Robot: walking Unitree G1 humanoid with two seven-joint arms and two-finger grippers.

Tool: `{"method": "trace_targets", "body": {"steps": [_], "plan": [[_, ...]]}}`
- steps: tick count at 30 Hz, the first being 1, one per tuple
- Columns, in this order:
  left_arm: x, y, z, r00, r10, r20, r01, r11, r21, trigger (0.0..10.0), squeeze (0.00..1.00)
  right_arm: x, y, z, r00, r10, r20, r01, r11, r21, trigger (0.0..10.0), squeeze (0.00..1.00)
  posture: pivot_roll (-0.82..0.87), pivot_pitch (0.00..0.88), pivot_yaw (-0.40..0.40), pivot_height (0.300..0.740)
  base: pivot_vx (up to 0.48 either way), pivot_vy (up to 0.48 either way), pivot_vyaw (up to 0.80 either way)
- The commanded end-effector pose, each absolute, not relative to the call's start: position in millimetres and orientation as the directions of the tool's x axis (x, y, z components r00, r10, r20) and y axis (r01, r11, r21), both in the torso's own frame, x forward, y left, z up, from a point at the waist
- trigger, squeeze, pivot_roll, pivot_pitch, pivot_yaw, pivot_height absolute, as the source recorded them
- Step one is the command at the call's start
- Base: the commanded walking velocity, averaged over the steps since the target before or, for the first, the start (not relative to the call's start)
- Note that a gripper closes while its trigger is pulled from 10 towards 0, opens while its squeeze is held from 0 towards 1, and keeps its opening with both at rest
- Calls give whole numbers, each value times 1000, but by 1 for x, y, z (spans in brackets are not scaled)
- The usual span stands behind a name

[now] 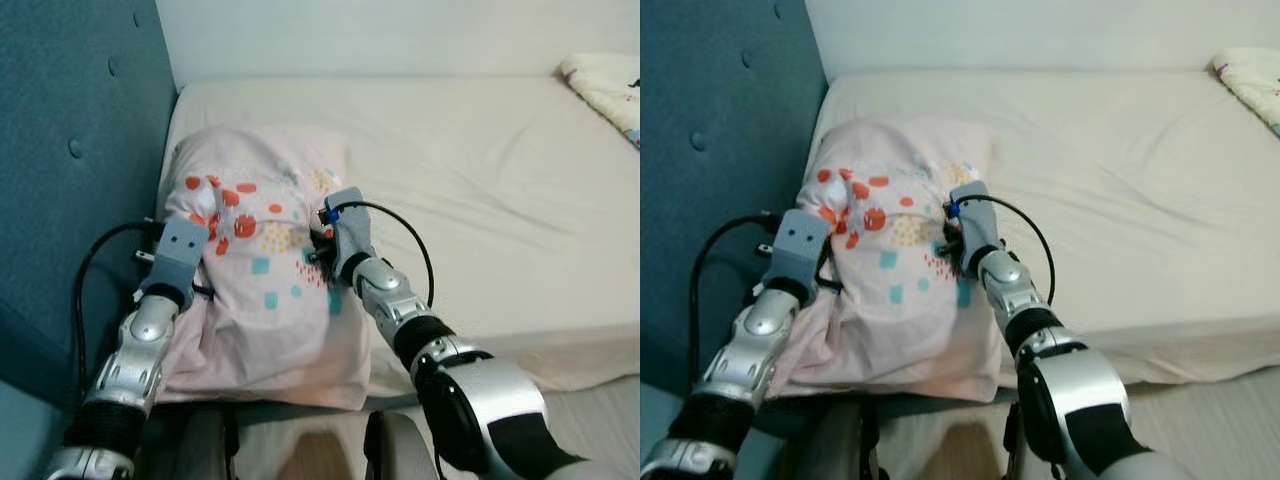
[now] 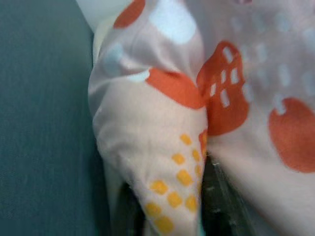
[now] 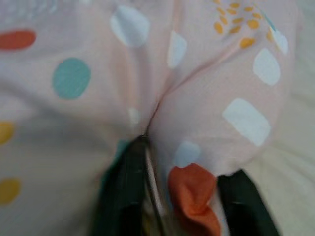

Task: Clean up the room

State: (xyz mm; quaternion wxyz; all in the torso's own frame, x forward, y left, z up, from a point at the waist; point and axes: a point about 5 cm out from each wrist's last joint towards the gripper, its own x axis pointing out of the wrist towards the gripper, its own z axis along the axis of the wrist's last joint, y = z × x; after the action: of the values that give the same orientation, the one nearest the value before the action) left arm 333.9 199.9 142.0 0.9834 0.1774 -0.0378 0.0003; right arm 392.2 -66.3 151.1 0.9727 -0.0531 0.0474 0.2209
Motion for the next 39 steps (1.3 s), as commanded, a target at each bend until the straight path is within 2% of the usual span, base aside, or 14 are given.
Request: {"method": "trace_targets", "body": {"steps": [1,2,3,11,12,13,14,18,19,24,25,29,30,39], "plan": [[331,198,146,994,-33,102,-5,936,352,10000,1000,389,-62,146,893,432,-127,-444,893,-78,10000,1000,164,199,-96,588,0,0,0],[331,198,146,994,-33,102,-5,936,352,10000,1000,389,-62,146,893,432,-127,-444,893,-78,10000,1000,164,199,-96,588,0,0,0],[328,199,146,992,-46,116,1,935,355,10000,0,389,-64,145,904,409,-126,-421,903,-84,10000,0,149,181,-97,588,0,0,0],[309,203,157,970,-101,221,36,959,280,10000,0,385,-87,127,958,259,-122,-255,966,52,10000,0,105,106,-99,588,0,0,0],[304,202,160,961,-131,242,61,959,275,10000,51,380,-93,120,963,248,-103,-242,968,71,10000,843,101,89,-102,588,0,0,0],[304,202,160,961,-131,242,61,959,275,10000,51,380,-93,120,963,248,-103,-242,968,71,10000,843,101,89,-102,588,0,0,0],[301,200,161,955,-158,251,86,957,275,10000,1000,375,-102,112,975,211,-77,-204,976,82,10000,1000,94,74,-99,588,0,0,0],[299,199,161,951,-169,257,91,953,288,10000,1000,371,-111,108,983,174,-54,-171,983,59,10000,1000,86,62,-97,588,0,0,0],[299,199,159,951,-165,260,84,951,297,10000,337,366,-119,105,991,133,-19,-132,991,31,10000,0,78,55,-96,588,0,0,0],[300,201,159,951,-145,274,56,950,309,10000,0,353,-128,102,993,95,63,-95,995,-7,10000,0,65,38,-93,588,0,0,0],[300,203,160,950,-136,282,44,949,312,10000,1000,345,-132,100,992,80,95,-80,997,-7,10000,0,60,36,-94,588,0,0,0],[301,207,165,946,-112,304,2,941,340,10000,1000,336,-136,98,990,61,124,-58,998,-26,10000,0,49,29,-92,588,0,0,0],[302,211,176,933,-85,349,-40,941,337,10000,0,329,-140,100,986,37,160,-30,999,-44,10000,0,44,27,-91,588,0,0,0],[307,190,192,935,-62,349,34,996,83,10000,0,321,-154,132,952,-36,305,62,995,-75,10000,0,32,12,-75,588,0,0,0]]}}
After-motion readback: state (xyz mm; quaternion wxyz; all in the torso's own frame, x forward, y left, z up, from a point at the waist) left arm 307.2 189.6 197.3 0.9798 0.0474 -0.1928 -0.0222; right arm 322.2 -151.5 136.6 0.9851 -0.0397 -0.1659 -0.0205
